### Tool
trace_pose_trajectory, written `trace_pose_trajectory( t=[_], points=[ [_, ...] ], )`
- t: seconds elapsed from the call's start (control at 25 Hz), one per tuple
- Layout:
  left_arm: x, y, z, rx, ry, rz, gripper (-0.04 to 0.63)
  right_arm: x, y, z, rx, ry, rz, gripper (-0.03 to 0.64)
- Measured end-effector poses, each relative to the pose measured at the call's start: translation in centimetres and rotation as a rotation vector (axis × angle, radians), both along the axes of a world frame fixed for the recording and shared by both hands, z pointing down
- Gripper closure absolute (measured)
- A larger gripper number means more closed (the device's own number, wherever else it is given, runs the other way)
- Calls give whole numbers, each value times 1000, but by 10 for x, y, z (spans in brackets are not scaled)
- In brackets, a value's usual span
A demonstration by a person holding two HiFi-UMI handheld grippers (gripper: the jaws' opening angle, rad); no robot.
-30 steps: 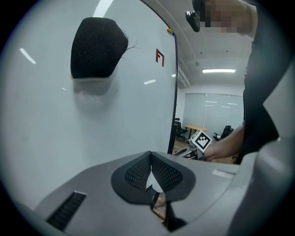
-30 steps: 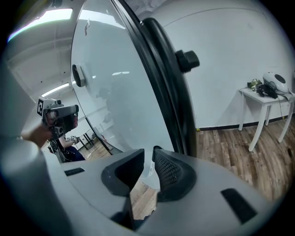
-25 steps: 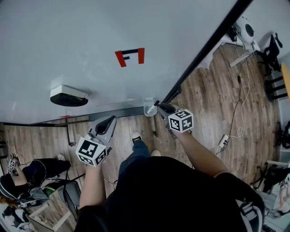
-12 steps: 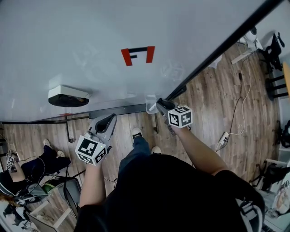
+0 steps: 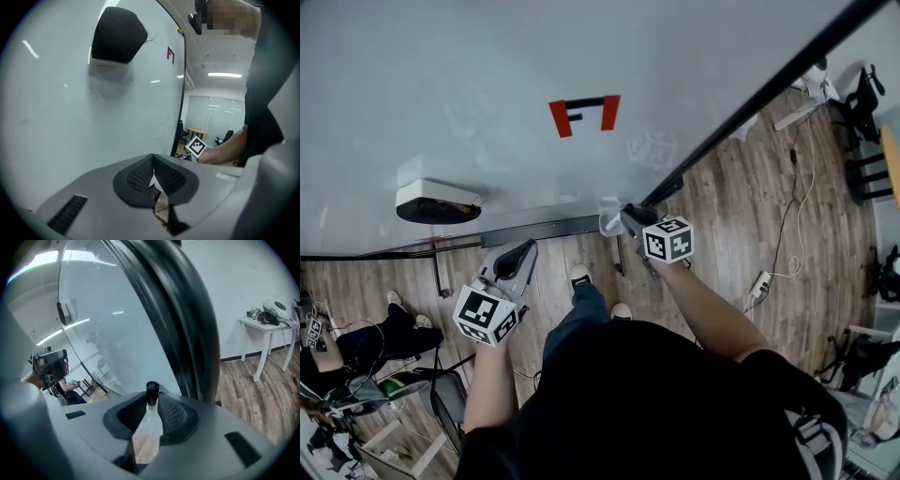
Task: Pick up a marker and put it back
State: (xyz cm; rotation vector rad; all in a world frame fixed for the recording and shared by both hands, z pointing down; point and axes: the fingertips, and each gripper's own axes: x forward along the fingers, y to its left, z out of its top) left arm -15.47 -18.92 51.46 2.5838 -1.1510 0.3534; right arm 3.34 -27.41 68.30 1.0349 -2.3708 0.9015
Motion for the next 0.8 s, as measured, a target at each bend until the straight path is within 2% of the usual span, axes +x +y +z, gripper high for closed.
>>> trace_pose_trajectory(
  t=[0.4, 0.8],
  points=[
    [2, 6, -4, 4, 4, 6, 581, -2, 4, -5, 11, 6, -7, 552],
    [5, 17, -18, 33, -7, -2, 582, -2, 6, -32, 79, 7, -27, 552]
  ],
)
